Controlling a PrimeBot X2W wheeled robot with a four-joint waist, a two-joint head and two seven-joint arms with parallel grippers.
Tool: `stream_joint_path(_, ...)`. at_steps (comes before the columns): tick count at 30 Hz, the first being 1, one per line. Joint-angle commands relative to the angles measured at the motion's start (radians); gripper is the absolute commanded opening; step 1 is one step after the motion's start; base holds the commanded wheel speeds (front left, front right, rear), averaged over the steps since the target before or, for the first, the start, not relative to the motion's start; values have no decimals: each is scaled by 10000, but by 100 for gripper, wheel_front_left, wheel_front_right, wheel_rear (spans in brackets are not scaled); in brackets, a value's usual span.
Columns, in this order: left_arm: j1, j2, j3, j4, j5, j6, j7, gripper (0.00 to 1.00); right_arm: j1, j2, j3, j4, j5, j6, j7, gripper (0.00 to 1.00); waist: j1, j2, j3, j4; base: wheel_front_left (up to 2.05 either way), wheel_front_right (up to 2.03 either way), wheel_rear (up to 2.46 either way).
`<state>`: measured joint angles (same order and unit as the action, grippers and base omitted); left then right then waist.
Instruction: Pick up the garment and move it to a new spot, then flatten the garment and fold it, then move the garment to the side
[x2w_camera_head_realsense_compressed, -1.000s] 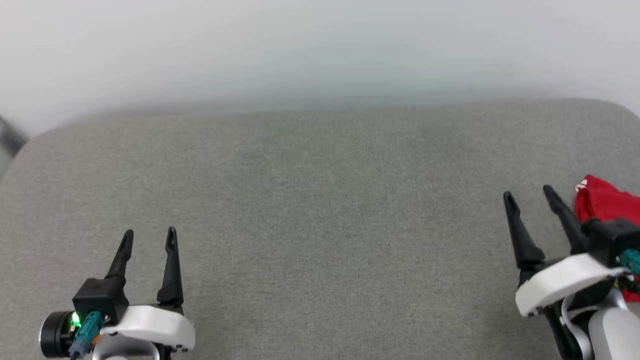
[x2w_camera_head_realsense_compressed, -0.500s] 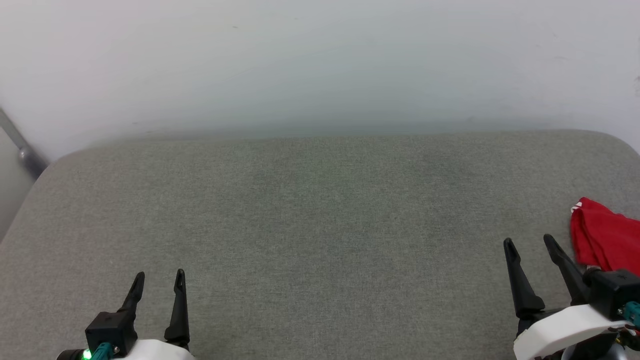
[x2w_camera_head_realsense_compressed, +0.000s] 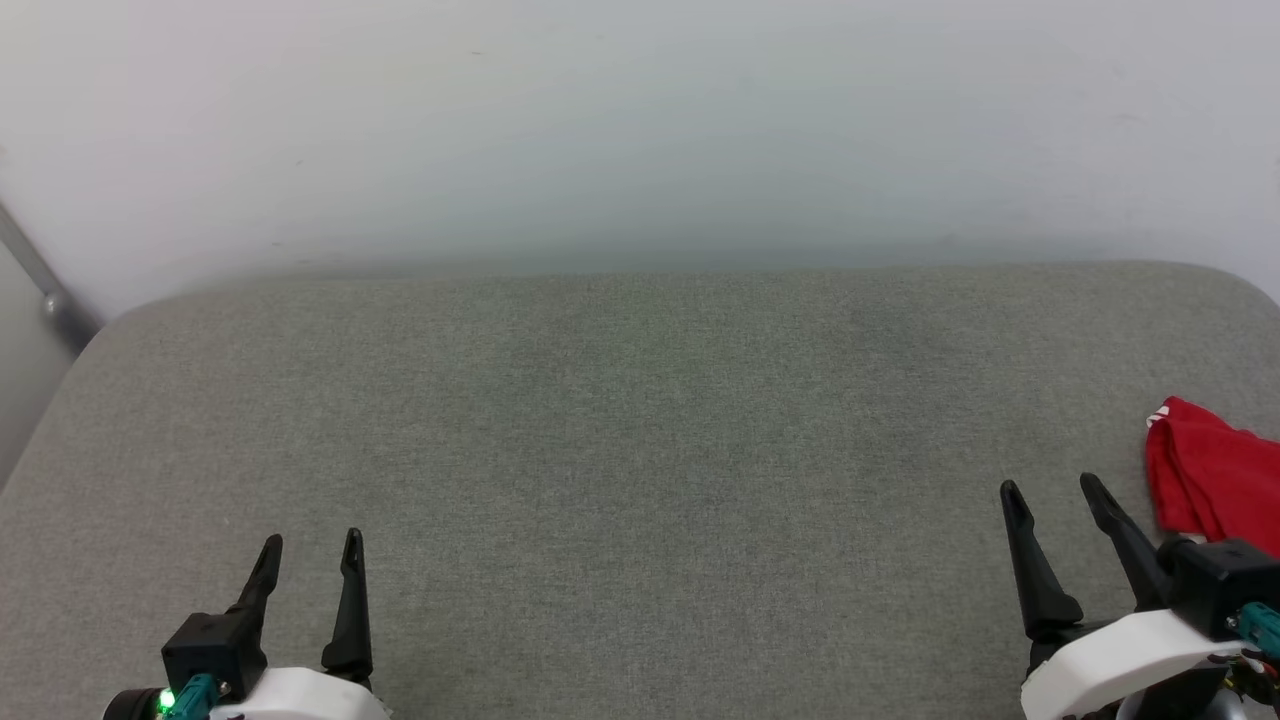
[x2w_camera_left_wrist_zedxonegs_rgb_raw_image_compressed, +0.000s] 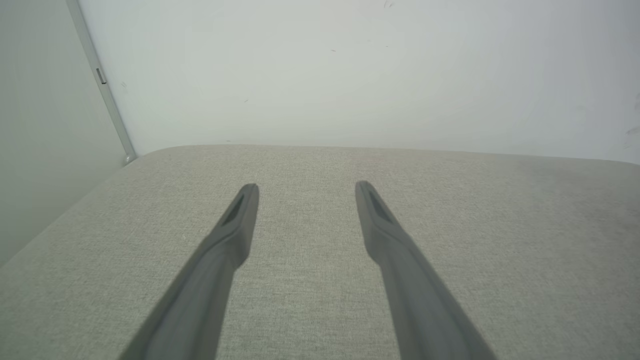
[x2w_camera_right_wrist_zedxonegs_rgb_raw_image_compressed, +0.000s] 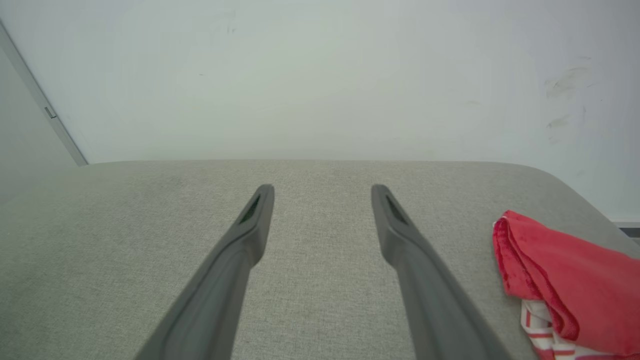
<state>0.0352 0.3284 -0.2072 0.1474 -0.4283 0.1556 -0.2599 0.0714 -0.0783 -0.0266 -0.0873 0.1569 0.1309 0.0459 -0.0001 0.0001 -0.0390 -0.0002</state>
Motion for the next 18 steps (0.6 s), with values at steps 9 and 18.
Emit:
stream_joint_path(9,-29,-8,56,102,2,-38,4,0,4,8,15,144,0,0,-25,0,1,-1,-25,12,0,0,0)
stream_joint_path(18,-127,-340,363,272,-1260,-345,412,0,-209,37,-99,619,1540,0,85,0,1,-1,2,12,0,0,0)
